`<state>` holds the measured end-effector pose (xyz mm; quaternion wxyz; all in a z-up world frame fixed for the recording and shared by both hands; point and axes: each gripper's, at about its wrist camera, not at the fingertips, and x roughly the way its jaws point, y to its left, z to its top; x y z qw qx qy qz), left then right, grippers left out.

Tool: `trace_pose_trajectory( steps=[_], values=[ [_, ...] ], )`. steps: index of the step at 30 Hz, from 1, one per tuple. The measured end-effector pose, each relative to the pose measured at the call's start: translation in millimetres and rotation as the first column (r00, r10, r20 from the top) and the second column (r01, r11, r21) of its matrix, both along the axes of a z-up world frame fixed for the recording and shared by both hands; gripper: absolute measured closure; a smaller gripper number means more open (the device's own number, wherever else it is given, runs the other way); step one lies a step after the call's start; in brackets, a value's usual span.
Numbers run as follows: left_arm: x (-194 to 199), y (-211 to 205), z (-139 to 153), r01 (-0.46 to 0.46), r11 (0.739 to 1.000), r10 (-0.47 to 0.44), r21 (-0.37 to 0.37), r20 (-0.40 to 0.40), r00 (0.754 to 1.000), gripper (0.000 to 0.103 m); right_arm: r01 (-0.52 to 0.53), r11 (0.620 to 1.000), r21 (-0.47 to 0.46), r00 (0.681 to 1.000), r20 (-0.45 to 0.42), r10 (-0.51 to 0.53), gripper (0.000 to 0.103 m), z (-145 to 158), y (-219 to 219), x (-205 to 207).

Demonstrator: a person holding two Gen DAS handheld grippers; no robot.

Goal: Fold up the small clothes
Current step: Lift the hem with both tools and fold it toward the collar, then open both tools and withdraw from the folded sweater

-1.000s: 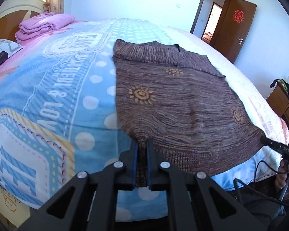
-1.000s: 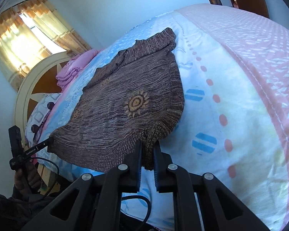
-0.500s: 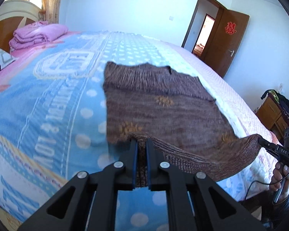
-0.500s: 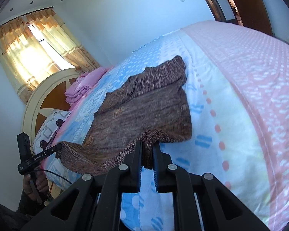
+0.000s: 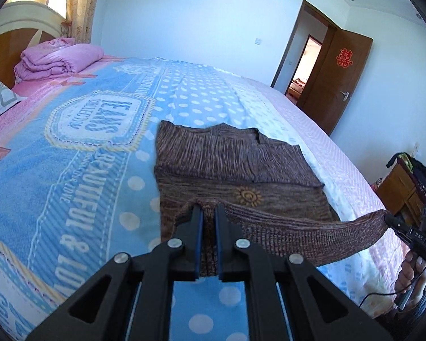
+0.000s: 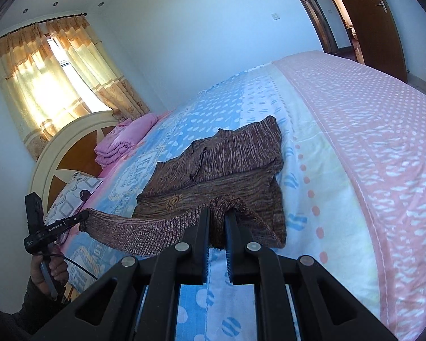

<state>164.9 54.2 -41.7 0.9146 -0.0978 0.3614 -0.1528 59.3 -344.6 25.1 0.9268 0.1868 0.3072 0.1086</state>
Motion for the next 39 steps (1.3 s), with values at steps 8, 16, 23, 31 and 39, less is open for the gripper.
trace_pose_trajectory(
  steps=[8,16,23,31,39],
  values=[
    [33.1,5.7,10.9,-0.036,0.999,0.036,-0.005,0.006,0.999,0.094,-0.017,1.000,-0.024,0.999,0.038,0.018,0.094,22.3,8.2,39.2],
    [69.8,-1.5,17.0,-0.040,0.999,0.040,0.023,0.013,0.999,0.095,0.006,0.999,-0.046,0.998,0.057,-0.003,0.094,34.3,8.9,81.2],
    [113.2,-3.5,24.2,-0.046,0.999,0.046,0.002,0.001,0.999,0.094,0.023,0.997,-0.072,0.998,0.053,-0.019,0.094,41.0,8.0,126.6],
    [164.8,-14.3,20.4,-0.049,0.998,0.049,0.028,-0.012,0.999,0.094,0.049,0.995,-0.091,0.999,0.008,-0.049,0.094,35.5,0.3,188.5],
    [226.3,-29.7,-33.5,-0.059,0.990,0.071,0.131,-0.094,0.993,0.094,0.055,0.988,-0.146,0.994,-0.088,-0.068,0.094,-3.6,1.3,258.2]
  ],
)
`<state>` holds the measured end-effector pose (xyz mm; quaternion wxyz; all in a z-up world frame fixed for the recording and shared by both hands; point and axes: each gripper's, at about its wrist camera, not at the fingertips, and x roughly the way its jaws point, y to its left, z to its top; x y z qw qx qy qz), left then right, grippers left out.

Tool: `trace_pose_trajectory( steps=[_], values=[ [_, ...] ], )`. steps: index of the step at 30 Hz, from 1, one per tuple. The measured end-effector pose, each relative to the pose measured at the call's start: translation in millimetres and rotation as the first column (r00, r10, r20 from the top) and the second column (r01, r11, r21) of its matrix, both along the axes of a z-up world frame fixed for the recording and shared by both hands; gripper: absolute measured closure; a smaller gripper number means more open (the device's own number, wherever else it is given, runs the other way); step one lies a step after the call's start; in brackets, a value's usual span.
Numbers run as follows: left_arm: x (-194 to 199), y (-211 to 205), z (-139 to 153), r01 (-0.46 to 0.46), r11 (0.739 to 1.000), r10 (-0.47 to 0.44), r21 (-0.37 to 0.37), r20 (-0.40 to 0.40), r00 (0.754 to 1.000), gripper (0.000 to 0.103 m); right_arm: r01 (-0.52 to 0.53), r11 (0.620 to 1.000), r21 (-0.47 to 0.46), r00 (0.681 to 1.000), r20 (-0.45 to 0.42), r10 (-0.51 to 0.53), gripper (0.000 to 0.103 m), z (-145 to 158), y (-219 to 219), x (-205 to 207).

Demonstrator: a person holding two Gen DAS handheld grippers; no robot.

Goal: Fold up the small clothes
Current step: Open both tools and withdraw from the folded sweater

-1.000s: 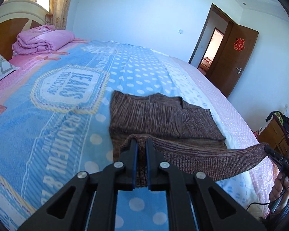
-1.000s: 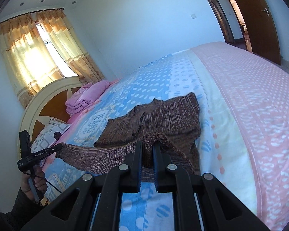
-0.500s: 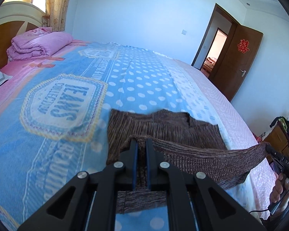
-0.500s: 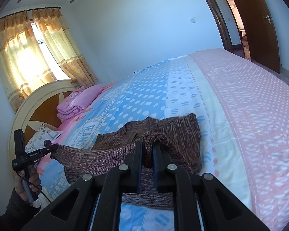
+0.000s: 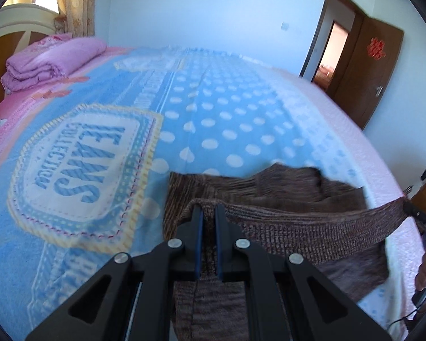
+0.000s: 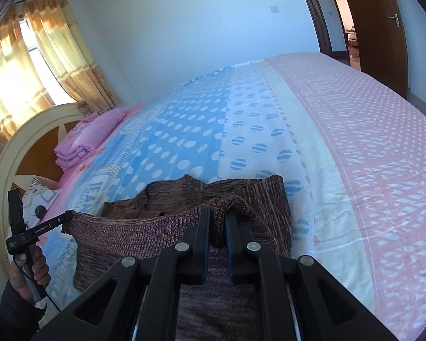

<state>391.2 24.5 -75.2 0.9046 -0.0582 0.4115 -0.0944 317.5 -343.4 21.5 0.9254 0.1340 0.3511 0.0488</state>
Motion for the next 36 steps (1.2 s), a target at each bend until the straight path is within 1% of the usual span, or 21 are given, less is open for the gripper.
trace_pose_trajectory(
  steps=[3,6,7,8,10,11,12,13,14,17,18,19,22,24,25,27,30,32,34,35,36],
  values=[
    [18.8,-9.9,-27.3,-0.004,0.998,0.006,0.061,-0.038,0.999,0.094,0.022,1.000,-0.011,0.999,-0.049,-0.022,0.094,-22.7,-4.4,28.2],
    [27.8,-17.9,-45.6,-0.021,0.988,0.030,0.152,-0.061,0.998,0.087,0.021,0.999,-0.046,0.991,-0.131,-0.027,0.092,-48.0,-6.7,51.4],
    [25.4,-18.9,-48.7,-0.031,0.981,0.043,0.193,-0.059,0.997,0.087,0.030,0.997,-0.074,0.989,-0.145,-0.040,0.083,-52.7,-6.3,54.8],
    [21.9,-19.1,-48.7,-0.032,0.978,0.043,0.205,-0.050,0.998,0.082,0.035,0.993,-0.114,0.985,-0.162,-0.053,0.075,-57.8,-4.7,55.8],
    [5.3,-20.7,-44.1,-0.014,0.967,0.015,0.253,-0.003,1.000,0.060,0.008,0.986,-0.169,0.983,-0.179,-0.039,0.043,-63.7,1.5,51.3],
    [-8.0,-21.6,-40.9,-0.010,0.952,0.000,0.305,0.030,1.000,0.035,-0.012,0.975,-0.222,0.983,-0.181,-0.029,0.039,-66.4,7.9,46.2],
    [-19.3,-23.2,-39.1,-0.003,0.941,-0.019,0.338,0.060,0.998,0.016,-0.031,0.961,-0.276,0.983,-0.184,-0.021,0.038,-69.0,14.2,41.8],
    [-24.8,-24.9,-39.0,0.008,0.933,-0.038,0.360,0.077,0.996,0.011,-0.056,0.938,-0.342,0.982,-0.191,-0.011,0.037,-72.5,22.1,38.5],
    [-32.9,-31.1,-41.8,0.033,0.910,-0.078,0.413,0.092,0.993,0.009,-0.083,0.903,-0.422,0.979,-0.203,-0.005,0.037,-78.1,32.0,36.8],
    [-26.5,-53.4,-61.5,0.072,0.802,-0.135,0.593,0.062,0.989,0.009,-0.118,0.814,-0.569,0.978,-0.209,-0.004,0.037,-89.5,49.0,45.0],
    [-20.6,-57.4,-65.9,0.067,0.780,-0.131,0.622,0.058,0.990,0.008,-0.114,0.804,-0.583,0.979,-0.202,-0.007,0.037,-88.4,50.5,50.9],
    [-11.9,-59.0,-67.5,0.053,0.773,-0.116,0.632,0.058,0.992,0.008,-0.111,0.799,-0.592,0.979,-0.202,-0.015,0.037,-87.0,51.4,58.9],
    [19.3,-52.8,-50.0,-0.046,0.774,-0.022,0.632,0.099,0.995,0.008,-0.058,0.792,-0.608,0.988,-0.151,-0.044,0.037,-67.0,51.2,82.3],
    [35.0,-38.6,-23.9,-0.120,0.807,0.043,0.579,0.144,0.989,0.006,0.019,0.783,-0.621,0.994,-0.072,-0.082,0.037,-44.9,46.0,93.2],
    [40.2,-33.1,-15.8,-0.138,0.809,0.061,0.571,0.152,0.986,0.003,0.040,0.787,-0.616,0.994,-0.053,-0.092,0.037,-37.8,42.8,95.6],
    [47.0,-26.7,-9.1,-0.163,0.801,0.086,0.576,0.158,0.984,0.000,0.066,0.803,-0.592,0.993,-0.038,-0.109,0.037,-27.3,34.0,99.4],
    [52.0,-19.0,-13.8,-0.135,0.792,0.076,0.596,0.123,0.990,0.000,0.068,0.823,-0.564,0.994,-0.035,-0.106,0.037,-23.7,26.4,88.9],
    [45.0,-13.3,-19.5,-0.115,0.798,0.072,0.591,0.096,0.993,0.000,-0.007,0.864,-0.504,0.997,-0.070,-0.033,0.037,-26.5,25.3,72.4],
    [27.9,-12.1,-23.5,-0.074,0.812,0.028,0.580,0.088,0.996,0.000,-0.124,0.872,-0.473,0.989,-0.135,0.067,0.037,-36.5,34.6,58.5],
    [19.4,-14.6,-26.0,-0.051,0.811,0.000,0.583,0.088,0.996,0.000,-0.176,0.845,-0.504,0.980,-0.173,0.101,0.037,-46.4,42.3,54.7],
    [8.1,-18.6,-29.5,-0.014,0.807,-0.047,0.590,0.087,0.995,0.000,-0.218,0.795,-0.566,0.970,-0.214,0.114,0.037,-56.6,48.5,47.1]
  ],
)
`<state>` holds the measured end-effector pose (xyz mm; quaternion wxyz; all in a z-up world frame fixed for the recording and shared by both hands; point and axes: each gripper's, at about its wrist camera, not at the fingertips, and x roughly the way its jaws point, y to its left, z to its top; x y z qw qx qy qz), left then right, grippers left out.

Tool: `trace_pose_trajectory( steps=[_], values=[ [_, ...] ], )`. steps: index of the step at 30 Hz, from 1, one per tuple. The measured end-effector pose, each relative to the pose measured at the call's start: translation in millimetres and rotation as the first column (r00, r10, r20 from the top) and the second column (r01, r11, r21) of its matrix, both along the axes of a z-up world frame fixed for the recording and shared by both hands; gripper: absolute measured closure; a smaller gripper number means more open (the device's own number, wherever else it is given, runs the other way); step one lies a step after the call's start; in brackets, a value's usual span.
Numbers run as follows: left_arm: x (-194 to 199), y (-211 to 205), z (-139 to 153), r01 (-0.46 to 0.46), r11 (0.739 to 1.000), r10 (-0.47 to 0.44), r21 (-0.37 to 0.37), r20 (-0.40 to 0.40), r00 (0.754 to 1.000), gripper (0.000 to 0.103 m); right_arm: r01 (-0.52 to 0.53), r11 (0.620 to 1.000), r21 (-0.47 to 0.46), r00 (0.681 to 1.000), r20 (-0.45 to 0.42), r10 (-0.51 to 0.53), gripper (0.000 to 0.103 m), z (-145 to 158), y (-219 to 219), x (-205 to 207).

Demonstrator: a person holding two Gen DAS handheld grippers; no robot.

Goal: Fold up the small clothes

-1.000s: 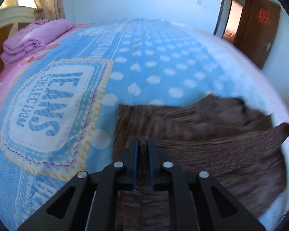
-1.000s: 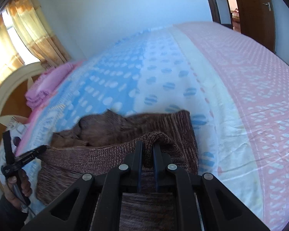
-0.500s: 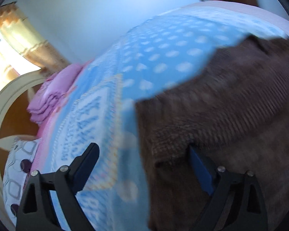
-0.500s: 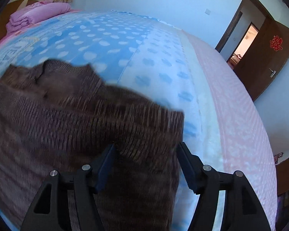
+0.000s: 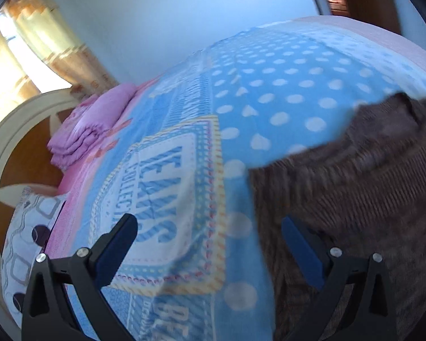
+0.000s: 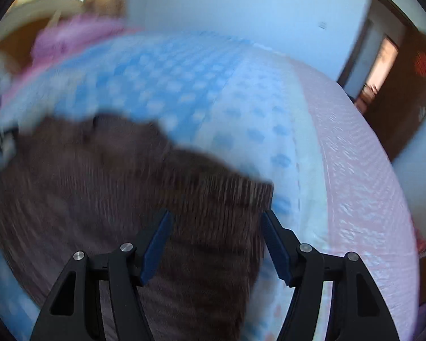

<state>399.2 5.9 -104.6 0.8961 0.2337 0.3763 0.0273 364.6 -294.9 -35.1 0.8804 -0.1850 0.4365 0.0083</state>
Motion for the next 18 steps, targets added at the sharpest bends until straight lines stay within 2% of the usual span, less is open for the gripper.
trace_pose_trajectory(
  steps=[1,3,4,5,6,7,9,11,13,14,15,18],
  values=[
    [-5.0,-5.3,-3.3,0.030,1.000,-0.030,0.007,-0.007,1.000,0.000,-0.037,0.994,-0.101,0.999,-0.032,0.033,0.037,-12.4,6.2,-6.3],
    [-11.6,-19.7,-19.2,0.109,0.992,-0.106,0.061,-0.050,0.993,0.000,-0.072,0.971,-0.229,0.996,-0.069,0.057,0.037,-29.4,11.9,-5.3],
    [-8.4,-27.8,-28.8,0.128,0.986,-0.122,0.106,-0.065,0.990,0.000,-0.071,0.959,-0.273,0.996,-0.071,0.054,0.033,-33.3,11.6,-1.9],
    [-0.1,-34.9,-37.3,0.116,0.981,-0.108,0.153,-0.063,0.992,0.000,-0.059,0.957,-0.283,0.998,-0.054,0.045,0.032,-30.5,11.0,6.5],
    [5.4,-37.6,-37.2,0.102,0.982,-0.094,0.160,-0.056,0.994,0.000,-0.034,0.955,-0.294,0.999,-0.036,0.025,0.032,-26.2,9.6,15.4],
    [15.4,-37.5,-34.5,0.069,0.984,-0.063,0.163,-0.038,0.997,0.000,0.015,0.943,-0.332,1.000,0.019,-0.010,0.032,-17.4,9.0,28.6],
    [39.7,-27.8,-18.4,-0.057,0.983,0.049,0.174,0.047,0.998,0.000,0.109,0.910,-0.400,0.986,0.161,-0.047,0.031,3.5,5.7,44.3],
    [54.4,-10.2,-3.2,-0.145,0.984,0.140,0.105,0.055,0.989,0.000,0.172,0.920,-0.351,0.968,0.232,-0.092,0.031,23.7,-2.1,52.5],
    [63.1,8.1,7.8,-0.217,0.975,0.215,0.048,0.052,0.975,0.000,0.193,0.947,-0.257,0.961,0.242,-0.130,0.031,38.6,-12.3,53.2],
    [65.5,16.5,11.0,-0.232,0.973,0.231,0.022,0.042,0.972,0.000,0.195,0.951,-0.240,0.961,0.242,-0.136,0.031,40.3,-15.1,51.6],
    [65.0,20.5,10.4,-0.223,0.975,0.222,0.017,0.032,0.974,0.000,0.195,0.951,-0.240,0.961,0.242,-0.136,0.031,39.7,-17.5,49.5],
    [64.2,28.3,-1.1,-0.240,0.965,0.237,0.105,0.040,0.971,0.000,0.198,0.944,-0.264,0.963,0.231,-0.138,0.031,29.6,-24.8,47.0]
  ],
)
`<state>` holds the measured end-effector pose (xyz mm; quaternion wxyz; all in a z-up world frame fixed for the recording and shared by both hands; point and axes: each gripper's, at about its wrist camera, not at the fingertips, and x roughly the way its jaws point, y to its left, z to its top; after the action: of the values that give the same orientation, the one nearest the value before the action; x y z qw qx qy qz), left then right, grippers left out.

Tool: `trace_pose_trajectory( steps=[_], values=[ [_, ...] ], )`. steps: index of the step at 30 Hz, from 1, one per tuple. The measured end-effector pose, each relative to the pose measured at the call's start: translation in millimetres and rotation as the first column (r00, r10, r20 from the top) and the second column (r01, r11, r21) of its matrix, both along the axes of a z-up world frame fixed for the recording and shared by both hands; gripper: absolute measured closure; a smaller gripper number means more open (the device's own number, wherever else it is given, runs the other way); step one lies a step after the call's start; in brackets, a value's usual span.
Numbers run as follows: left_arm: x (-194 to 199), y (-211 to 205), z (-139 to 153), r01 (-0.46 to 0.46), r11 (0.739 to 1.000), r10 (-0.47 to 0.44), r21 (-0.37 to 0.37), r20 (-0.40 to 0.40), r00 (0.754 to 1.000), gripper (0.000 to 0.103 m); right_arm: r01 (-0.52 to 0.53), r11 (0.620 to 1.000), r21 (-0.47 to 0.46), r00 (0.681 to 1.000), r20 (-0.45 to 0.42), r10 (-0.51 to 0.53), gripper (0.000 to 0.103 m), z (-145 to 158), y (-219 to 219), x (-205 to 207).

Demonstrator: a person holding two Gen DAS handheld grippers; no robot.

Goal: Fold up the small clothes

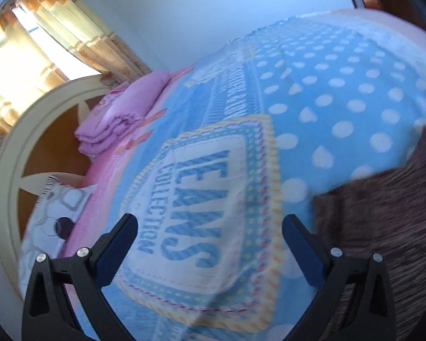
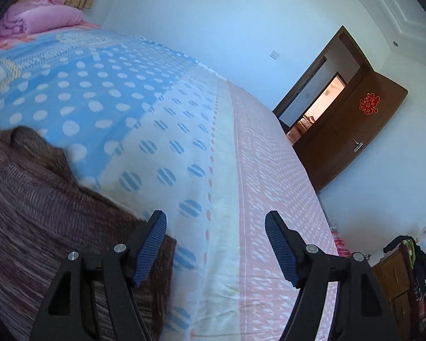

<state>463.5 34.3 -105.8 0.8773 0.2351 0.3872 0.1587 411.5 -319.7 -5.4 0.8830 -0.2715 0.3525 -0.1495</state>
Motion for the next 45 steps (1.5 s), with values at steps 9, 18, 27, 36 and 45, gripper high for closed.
trace_pose_trajectory(
  steps=[9,18,27,36,45],
  values=[
    [-69.7,5.4,-9.0,0.040,0.986,-0.040,-0.161,-0.001,0.999,0.000,0.057,0.910,0.411,0.997,-0.073,-0.029,0.031,-12.9,-36.6,-59.0],
    [-148.1,-15.0,-41.4,0.151,0.939,-0.172,-0.308,-0.043,0.984,0.000,0.070,0.720,0.690,0.980,-0.181,0.078,0.059,-47.1,-36.1,-150.7],
    [-151.3,-12.7,-41.6,0.113,0.944,-0.132,-0.310,-0.042,0.990,0.000,0.037,0.819,0.573,0.970,-0.218,0.109,0.097,-49.8,-16.0,-162.6],
    [-151.7,-6.4,-44.3,0.089,0.929,-0.105,-0.359,-0.027,0.994,0.000,-0.001,0.746,0.666,0.996,-0.070,0.064,0.079,-26.1,-32.2,-36.6],
    [-151.8,-4.6,-46.0,0.082,0.925,-0.098,-0.371,-0.024,0.995,0.000,0.025,0.804,0.594,0.994,-0.100,0.043,0.101,-60.1,-14.6,-4.9]
  ],
)
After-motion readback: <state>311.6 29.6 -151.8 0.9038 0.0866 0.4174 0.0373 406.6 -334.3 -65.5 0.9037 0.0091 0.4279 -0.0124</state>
